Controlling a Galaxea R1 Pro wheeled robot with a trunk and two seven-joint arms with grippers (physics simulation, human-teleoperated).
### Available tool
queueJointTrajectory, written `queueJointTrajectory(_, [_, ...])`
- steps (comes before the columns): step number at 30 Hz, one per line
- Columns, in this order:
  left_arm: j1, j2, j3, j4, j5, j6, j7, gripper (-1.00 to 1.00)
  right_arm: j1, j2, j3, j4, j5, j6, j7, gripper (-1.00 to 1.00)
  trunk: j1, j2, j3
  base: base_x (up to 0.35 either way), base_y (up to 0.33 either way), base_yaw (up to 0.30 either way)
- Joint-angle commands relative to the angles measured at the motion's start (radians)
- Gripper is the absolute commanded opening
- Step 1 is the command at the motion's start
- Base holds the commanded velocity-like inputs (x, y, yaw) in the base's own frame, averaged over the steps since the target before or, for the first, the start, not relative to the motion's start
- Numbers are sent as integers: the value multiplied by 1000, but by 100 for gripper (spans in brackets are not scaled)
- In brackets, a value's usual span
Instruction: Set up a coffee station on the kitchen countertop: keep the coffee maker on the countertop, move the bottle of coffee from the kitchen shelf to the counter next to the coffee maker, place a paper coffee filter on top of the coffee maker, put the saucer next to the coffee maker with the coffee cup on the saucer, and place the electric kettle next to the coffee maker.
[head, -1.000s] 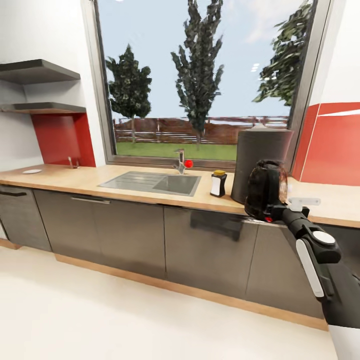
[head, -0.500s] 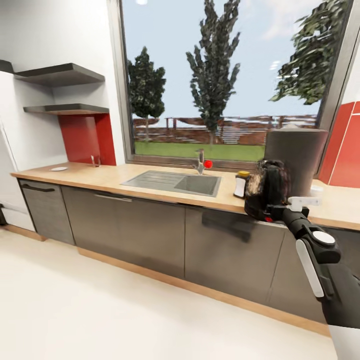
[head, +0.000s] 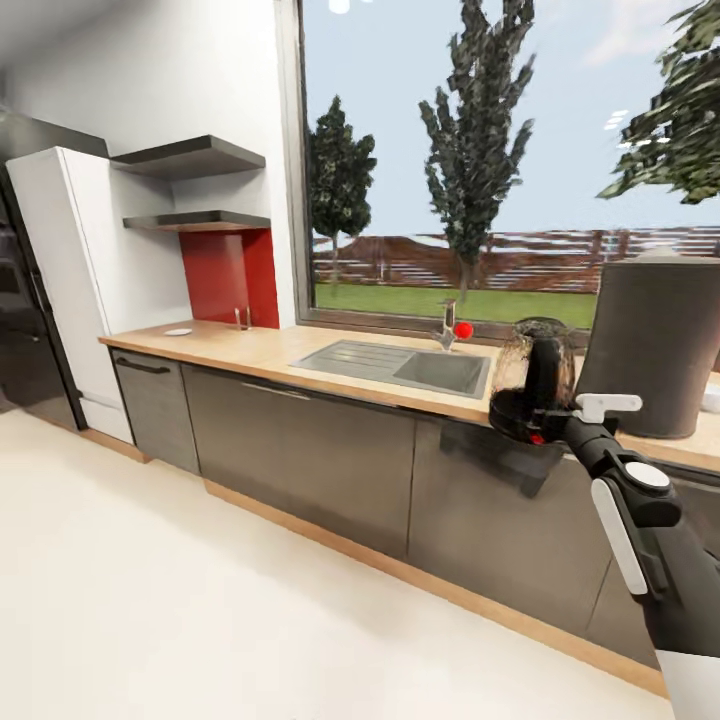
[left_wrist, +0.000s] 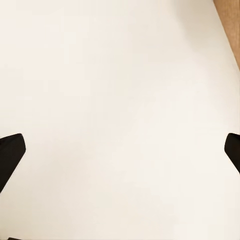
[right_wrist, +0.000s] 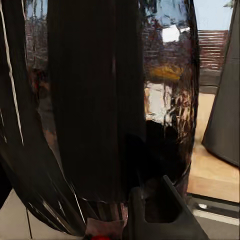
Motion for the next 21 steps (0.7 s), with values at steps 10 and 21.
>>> queueJointTrajectory(10, [-1,0,8,2,-5,-2,-5,100,0,-1,-1,-2,-9,6,-4,-100,0,-1,-1,43,0,231])
queueJointTrajectory(21, [-1,0,8,2,-5,-2,-5,100,-1,-1,-2,-2,-9,8,-4,-100,0,-1,-1,198,68,8])
